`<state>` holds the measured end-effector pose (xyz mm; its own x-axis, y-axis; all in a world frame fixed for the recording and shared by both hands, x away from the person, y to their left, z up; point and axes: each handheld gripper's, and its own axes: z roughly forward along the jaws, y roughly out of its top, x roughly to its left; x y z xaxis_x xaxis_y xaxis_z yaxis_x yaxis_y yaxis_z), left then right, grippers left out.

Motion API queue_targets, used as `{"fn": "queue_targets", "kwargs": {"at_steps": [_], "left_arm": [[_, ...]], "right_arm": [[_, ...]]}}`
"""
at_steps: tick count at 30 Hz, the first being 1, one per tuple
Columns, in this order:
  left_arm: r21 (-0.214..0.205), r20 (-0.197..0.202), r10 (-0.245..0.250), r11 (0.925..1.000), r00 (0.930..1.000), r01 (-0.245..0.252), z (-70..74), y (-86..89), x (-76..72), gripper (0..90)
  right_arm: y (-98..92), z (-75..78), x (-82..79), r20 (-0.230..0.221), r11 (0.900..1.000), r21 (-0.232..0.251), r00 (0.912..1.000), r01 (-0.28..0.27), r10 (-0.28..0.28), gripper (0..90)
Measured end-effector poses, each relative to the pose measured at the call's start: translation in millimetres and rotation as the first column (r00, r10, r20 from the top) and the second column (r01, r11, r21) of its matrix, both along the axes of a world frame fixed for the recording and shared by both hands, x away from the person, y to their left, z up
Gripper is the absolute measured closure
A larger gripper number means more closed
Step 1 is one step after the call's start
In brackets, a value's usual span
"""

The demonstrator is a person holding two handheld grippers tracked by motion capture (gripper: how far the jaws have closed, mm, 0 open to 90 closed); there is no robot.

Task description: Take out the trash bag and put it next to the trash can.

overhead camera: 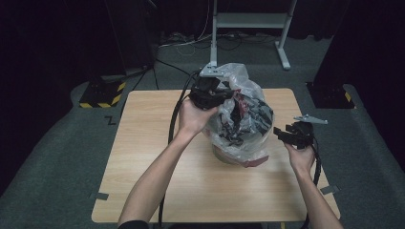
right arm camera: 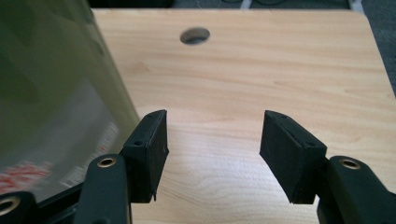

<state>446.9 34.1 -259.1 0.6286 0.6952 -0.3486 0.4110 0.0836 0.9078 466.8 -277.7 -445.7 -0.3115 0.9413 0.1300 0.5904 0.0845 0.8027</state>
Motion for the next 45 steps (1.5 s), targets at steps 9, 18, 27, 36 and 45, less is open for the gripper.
{"fn": "queue_targets", "kwargs": {"at_steps": [9,18,27,36,45], "left_arm": [[-0.042,0.002,-0.004,0.9991,1.0000,0.004,10.2,8.2,-4.8,89.9],[-0.062,0.006,0.004,0.9981,1.0000,-0.003,16.2,24.8,-9.1,89.9],[-0.105,0.018,0.007,0.9945,0.9998,-0.005,26.2,46.1,-15.8,89.8],[-0.111,0.028,0.034,0.9933,0.9990,-0.031,29.8,68.2,-20.1,89.8],[-0.143,0.027,0.050,0.9886,0.9984,-0.045,33.8,80.3,-20.5,89.8]], "right_arm": [[-0.7,-24.1,5.7,-0.038,0.9990,-0.033,0.9987,0.031,-0.032,41.5],[-0.2,-45.9,9.6,-0.058,0.9959,-0.067,0.9962,0.061,-0.065,41.4],[3.1,-59.4,14.4,-0.063,0.9914,-0.102,0.9940,0.082,-0.089,40.8],[11.1,-74.1,20.1,-0.072,0.9854,-0.149,0.9929,0.083,-0.094,38.2],[13.2,-77.1,21.0,-0.044,0.9839,-0.162,0.9956,0.075,-0.084,34.9]]}}
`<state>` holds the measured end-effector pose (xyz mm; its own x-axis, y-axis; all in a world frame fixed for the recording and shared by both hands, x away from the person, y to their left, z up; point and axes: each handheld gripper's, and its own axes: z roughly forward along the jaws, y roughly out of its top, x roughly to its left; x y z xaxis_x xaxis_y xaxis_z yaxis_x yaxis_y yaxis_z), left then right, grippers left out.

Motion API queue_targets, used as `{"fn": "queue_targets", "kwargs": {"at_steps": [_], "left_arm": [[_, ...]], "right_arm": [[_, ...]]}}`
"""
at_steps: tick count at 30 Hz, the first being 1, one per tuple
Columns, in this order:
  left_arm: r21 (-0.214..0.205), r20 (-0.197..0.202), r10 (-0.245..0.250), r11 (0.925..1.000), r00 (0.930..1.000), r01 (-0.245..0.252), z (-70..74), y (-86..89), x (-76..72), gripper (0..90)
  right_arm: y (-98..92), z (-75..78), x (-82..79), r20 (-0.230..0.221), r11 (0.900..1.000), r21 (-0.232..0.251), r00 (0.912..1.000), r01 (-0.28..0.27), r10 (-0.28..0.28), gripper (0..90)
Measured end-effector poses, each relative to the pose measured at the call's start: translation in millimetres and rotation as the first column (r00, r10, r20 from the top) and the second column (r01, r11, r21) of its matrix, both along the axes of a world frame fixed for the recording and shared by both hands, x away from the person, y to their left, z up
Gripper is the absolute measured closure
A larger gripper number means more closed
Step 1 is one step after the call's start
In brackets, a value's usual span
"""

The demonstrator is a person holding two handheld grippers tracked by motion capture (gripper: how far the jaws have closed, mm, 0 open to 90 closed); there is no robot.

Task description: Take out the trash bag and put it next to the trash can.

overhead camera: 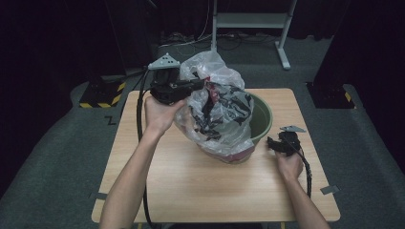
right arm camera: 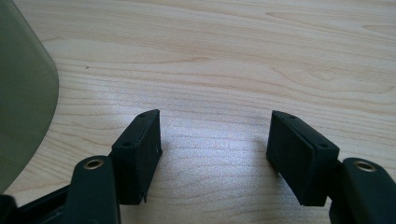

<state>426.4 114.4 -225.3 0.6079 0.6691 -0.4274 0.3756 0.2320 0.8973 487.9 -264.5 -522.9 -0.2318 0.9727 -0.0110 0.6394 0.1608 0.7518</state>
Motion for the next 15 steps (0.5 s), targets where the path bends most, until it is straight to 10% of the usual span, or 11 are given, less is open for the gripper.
{"fn": "queue_targets", "kwargs": {"at_steps": [15], "left_arm": [[0.009,-0.005,0.068,0.9976,0.9977,-0.068,-4.5,34.9,-2.2,89.8]], "right_arm": [[0.0,0.0,-0.1,-0.001,1.0000,-0.001,1.0000,0.001,-0.001,34.2]]}}
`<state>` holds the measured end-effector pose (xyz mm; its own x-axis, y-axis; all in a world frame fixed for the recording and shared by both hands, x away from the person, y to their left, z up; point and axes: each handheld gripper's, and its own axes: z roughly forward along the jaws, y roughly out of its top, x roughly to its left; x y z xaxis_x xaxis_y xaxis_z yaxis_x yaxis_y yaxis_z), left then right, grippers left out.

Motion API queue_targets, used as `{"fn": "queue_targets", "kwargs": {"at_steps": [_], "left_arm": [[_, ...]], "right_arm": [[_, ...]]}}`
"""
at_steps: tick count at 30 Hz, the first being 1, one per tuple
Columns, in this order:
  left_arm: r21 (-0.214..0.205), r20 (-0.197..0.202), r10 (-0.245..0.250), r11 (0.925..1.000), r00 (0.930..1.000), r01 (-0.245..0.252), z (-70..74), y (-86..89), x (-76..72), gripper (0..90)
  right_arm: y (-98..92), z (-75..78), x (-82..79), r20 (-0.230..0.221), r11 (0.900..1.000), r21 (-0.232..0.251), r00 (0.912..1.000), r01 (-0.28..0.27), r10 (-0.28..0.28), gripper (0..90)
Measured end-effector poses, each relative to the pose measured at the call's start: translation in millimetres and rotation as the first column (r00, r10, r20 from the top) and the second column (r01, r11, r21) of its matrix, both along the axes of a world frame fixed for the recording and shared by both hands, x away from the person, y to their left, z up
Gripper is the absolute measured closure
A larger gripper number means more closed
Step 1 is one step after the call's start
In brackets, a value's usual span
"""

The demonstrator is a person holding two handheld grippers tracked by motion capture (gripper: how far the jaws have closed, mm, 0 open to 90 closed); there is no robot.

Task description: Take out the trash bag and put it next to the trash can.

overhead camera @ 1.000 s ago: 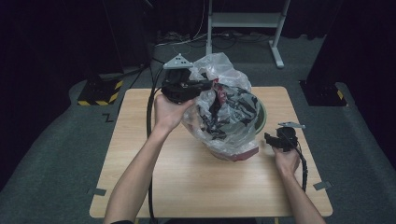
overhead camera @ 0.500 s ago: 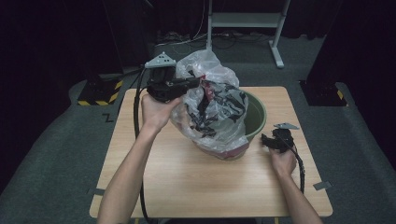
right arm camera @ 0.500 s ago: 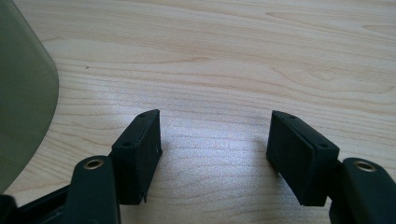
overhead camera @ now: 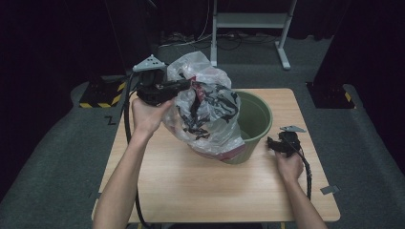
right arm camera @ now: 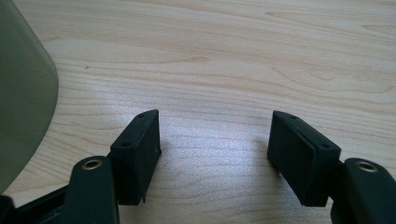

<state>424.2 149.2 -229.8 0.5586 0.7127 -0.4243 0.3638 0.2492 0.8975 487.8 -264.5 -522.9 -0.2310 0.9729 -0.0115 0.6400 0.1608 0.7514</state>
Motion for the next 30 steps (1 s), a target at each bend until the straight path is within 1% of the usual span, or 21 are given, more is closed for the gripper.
{"fn": "queue_targets", "kwargs": {"at_steps": [3,4,5,6,9,10,11,12,14,20,21,22,23,24,25,30], "left_arm": [[-0.011,0.003,0.011,0.9999,0.9999,-0.011,-0.3,5.0,-0.9,89.8],[-0.015,0.001,0.019,0.9997,0.9998,-0.019,-0.3,9.5,-2.4,89.8],[-0.002,0.001,0.018,0.9998,0.9998,-0.018,-0.4,12.8,-3.0,89.8],[-0.016,0.003,0.027,0.9995,0.9996,-0.026,-0.2,14.3,-3.2,89.8],[-0.015,0.002,0.032,0.9994,0.9995,-0.032,-0.2,18.9,-4.0,89.8],[-0.015,0.002,0.038,0.9992,0.9993,-0.038,-0.4,23.0,-4.8,89.8],[-0.022,0.000,0.044,0.9988,0.9991,-0.043,-0.5,24.4,-5.2,89.8],[-0.006,0.000,0.041,0.9991,0.9992,-0.041,-0.9,27.2,-5.7,89.8],[-0.013,0.001,0.055,0.9984,0.9985,-0.055,-1.2,30.1,-6.7,89.8],[0.001,-0.002,0.079,0.9969,0.9969,-0.079,-4.3,42.8,-9.4,89.8],[0.001,-0.002,0.079,0.9969,0.9969,-0.079,-4.3,42.8,-9.4,89.8],[-0.007,-0.004,0.089,0.9960,0.9960,-0.089,-5.9,46.7,-10.0,89.8],[-0.006,-0.004,0.094,0.9956,0.9956,-0.094,-7.1,49.0,-10.1,89.8],[-0.015,-0.007,0.102,0.9947,0.9948,-0.102,-8.2,50.3,-10.0,89.8],[-0.009,-0.010,0.103,0.9947,0.9947,-0.103,-9.5,52.6,-9.9,89.8],[-0.007,-0.020,0.115,0.9933,0.9931,-0.115,-15.1,60.1,-9.9,89.8]], "right_arm": [[-0.1,-0.2,-0.4,0.002,1.0000,-0.001,1.0000,-0.002,0.002,33.9],[-0.3,-0.2,-0.4,0.003,1.0000,-0.004,1.0000,-0.004,0.004,33.9],[-0.4,-0.2,-0.4,0.002,1.0000,-0.004,1.0000,-0.004,0.004,33.9],[-0.3,-0.2,-0.5,0.001,1.0000,-0.003,1.0000,-0.004,0.004,33.9],[-0.3,-0.2,-0.5,0.001,1.0000,-0.003,1.0000,-0.004,0.004,33.9],[-0.4,-0.2,-0.4,0.003,1.0000,-0.005,1.0000,-0.004,0.004,33.9],[-0.3,-0.2,-0.5,0.001,1.0000,-0.003,1.0000,-0.004,0.004,33.9],[-0.3,-0.2,-0.5,0.001,1.0000,-0.004,1.0000,-0.003,0.003,33.9],[-0.4,-0.2,-0.4,0.002,1.0000,-0.005,1.0000,-0.004,0.004,33.9],[-0.4,-0.2,-0.4,0.003,1.0000,-0.005,1.0000,-0.004,0.004,33.9],[-0.4,-0.2,-0.4,0.002,1.0000,-0.004,1.0000,-0.004,0.004,33.9],[-0.3,-0.2,-0.5,0.001,1.0000,-0.003,1.0000,-0.003,0.003,33.9],[-0.3,-0.2,-0.5,0.001,1.0000,-0.003,1.0000,-0.003,0.003,33.9],[-0.3,-0.2,-0.5,0.001,1.0000,-0.003,1.0000,-0.003,0.003,33.8],[-0.3,-0.2,-0.5,0.001,1.0000,-0.003,1.0000,-0.003,0.003,33.9],[-0.3,-0.2,-0.5,0.001,1.0000,-0.003,1.0000,-0.004,0.004,33.9]]}}
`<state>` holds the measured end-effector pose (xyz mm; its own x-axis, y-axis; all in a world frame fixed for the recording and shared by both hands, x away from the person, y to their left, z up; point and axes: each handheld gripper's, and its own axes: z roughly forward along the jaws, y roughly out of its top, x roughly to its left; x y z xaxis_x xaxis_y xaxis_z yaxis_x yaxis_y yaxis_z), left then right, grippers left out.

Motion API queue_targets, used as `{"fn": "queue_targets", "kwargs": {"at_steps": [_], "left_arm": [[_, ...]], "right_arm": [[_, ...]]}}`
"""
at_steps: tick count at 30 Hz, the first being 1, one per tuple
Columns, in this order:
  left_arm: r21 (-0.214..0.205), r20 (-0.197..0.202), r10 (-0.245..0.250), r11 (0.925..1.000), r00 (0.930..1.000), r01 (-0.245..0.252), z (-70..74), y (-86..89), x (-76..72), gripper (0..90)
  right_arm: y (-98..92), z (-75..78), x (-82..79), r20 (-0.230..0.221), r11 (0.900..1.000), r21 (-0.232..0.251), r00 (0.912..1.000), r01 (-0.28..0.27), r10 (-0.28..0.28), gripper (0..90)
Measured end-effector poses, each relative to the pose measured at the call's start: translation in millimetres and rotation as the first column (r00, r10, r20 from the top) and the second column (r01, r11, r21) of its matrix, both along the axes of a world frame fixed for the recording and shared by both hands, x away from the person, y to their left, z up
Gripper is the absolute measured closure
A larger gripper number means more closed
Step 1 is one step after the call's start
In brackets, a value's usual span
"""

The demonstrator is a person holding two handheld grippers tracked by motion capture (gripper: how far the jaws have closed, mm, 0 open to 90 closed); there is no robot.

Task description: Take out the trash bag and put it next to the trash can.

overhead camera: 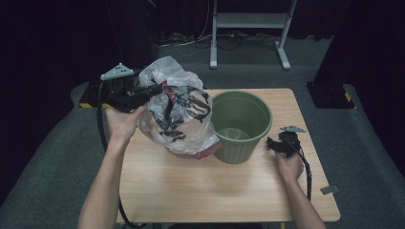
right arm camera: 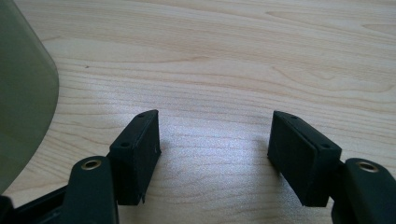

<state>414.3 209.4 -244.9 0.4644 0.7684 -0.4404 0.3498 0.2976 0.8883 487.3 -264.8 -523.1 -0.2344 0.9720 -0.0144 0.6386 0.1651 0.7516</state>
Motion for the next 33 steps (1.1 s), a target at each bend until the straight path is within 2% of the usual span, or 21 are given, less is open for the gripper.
{"fn": "queue_targets", "kwargs": {"at_steps": [7,12,13,14,21,26,27,28,33], "left_arm": [[0.015,-0.002,0.025,0.9996,0.9997,-0.025,-6.0,9.7,-3.0,89.7],[0.043,0.001,0.050,0.9978,0.9988,-0.050,-10.6,13.8,-4.3,89.8],[0.071,0.001,0.059,0.9957,0.9983,-0.059,-13.9,15.8,-4.7,89.8],[0.078,0.001,0.063,0.9950,0.9980,-0.063,-15.7,16.6,-4.8,89.8],[0.105,-0.010,0.086,0.9909,0.9963,-0.084,-27.0,21.4,-3.8,89.8],[0.115,-0.014,0.100,0.9885,0.9948,-0.098,-33.0,21.6,-1.6,89.8],[0.137,-0.015,0.095,0.9862,0.9953,-0.092,-34.0,22.7,-1.5,89.7],[0.120,-0.016,0.102,0.9878,0.9947,-0.099,-34.9,21.1,-0.9,89.8],[0.142,-0.015,0.108,0.9843,0.9941,-0.105,-40.9,18.2,1.2,89.8]], "right_arm": [[0.0,0.0,0.0,0.000,1.0000,0.000,1.0000,0.000,0.000,33.8],[0.0,0.0,0.0,0.000,1.0000,-0.001,1.0000,0.000,0.000,33.8],[0.0,0.0,0.0,0.000,1.0000,-0.001,1.0000,0.000,0.000,33.8],[0.0,0.0,0.0,0.000,1.0000,-0.001,1.0000,0.000,0.000,33.8],[0.0,0.0,0.0,0.000,1.0000,-0.001,1.0000,0.000,0.000,33.8],[0.0,0.0,0.0,0.000,1.0000,-0.001,1.0000,-0.001,0.001,33.8],[-0.1,0.0,0.0,0.001,1.0000,-0.002,1.0000,-0.001,0.001,33.8],[0.0,0.0,0.0,0.000,1.0000,-0.001,1.0000,0.000,0.000,33.8],[0.0,0.0,0.0,0.000,1.0000,-0.001,1.0000,0.000,0.000,33.8]]}}
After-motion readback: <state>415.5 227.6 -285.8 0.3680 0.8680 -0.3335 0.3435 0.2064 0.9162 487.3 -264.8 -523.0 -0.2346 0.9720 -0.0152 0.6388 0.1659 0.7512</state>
